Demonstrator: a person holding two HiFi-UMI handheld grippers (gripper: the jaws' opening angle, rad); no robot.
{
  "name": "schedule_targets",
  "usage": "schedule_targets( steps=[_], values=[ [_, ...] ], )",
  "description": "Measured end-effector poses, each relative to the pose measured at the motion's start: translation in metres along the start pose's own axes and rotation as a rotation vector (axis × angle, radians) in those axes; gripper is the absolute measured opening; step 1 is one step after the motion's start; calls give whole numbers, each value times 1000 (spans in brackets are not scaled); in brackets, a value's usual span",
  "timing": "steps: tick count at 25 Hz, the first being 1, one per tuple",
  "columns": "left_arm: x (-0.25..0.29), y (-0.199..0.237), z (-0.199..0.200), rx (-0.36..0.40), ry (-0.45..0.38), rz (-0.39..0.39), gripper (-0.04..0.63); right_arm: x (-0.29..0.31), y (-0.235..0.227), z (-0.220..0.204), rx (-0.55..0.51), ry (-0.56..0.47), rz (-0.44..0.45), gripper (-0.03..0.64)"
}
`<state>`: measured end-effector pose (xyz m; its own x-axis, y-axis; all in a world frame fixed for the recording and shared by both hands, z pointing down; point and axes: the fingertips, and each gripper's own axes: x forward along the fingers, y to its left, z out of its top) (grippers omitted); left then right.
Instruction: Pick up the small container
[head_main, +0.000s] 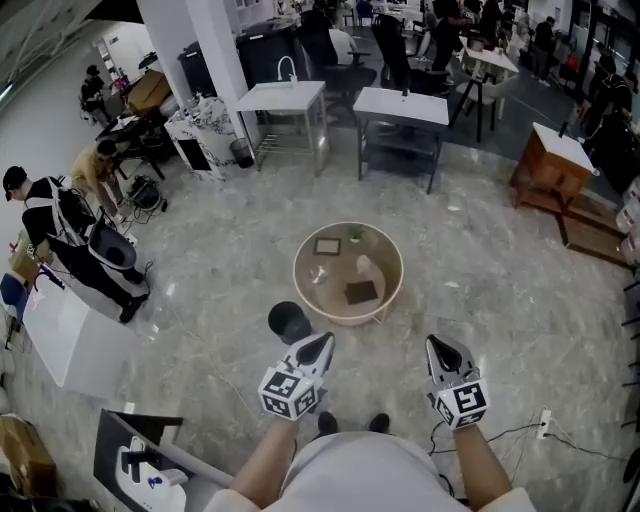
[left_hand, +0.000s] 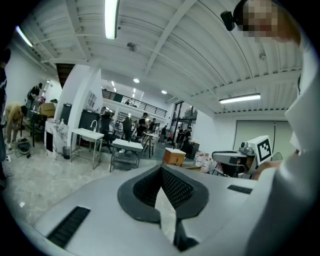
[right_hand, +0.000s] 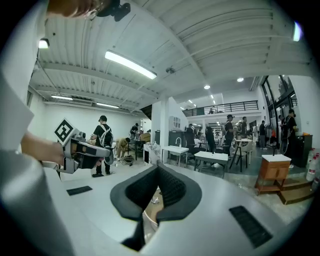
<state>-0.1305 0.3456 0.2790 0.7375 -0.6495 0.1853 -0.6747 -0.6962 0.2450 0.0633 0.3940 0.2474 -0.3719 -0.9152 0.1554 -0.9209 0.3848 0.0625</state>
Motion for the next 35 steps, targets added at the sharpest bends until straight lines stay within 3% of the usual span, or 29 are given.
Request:
schedule_targets(
  steps=[10, 14, 17, 25, 28, 35],
  values=[
    [3, -3, -4, -2, 7, 8, 25, -4, -7, -3, 6, -2, -25, 15],
    [7, -3, -8, -13, 14, 18, 82, -7, -14, -7, 13, 4, -32, 61],
    [10, -7, -9, -23, 17, 16, 131, -7, -16, -6, 16, 6, -10, 143],
    [16, -20, -14, -40, 9, -7, 311, -9, -22, -13, 25, 5, 33, 282],
    [19, -25, -15, -36, 12, 0, 342, -11, -30, -14, 34, 7, 34, 314],
    [26, -33, -23, -39, 24, 14, 364, -15, -41, -23, 39, 14, 56, 321]
  ],
)
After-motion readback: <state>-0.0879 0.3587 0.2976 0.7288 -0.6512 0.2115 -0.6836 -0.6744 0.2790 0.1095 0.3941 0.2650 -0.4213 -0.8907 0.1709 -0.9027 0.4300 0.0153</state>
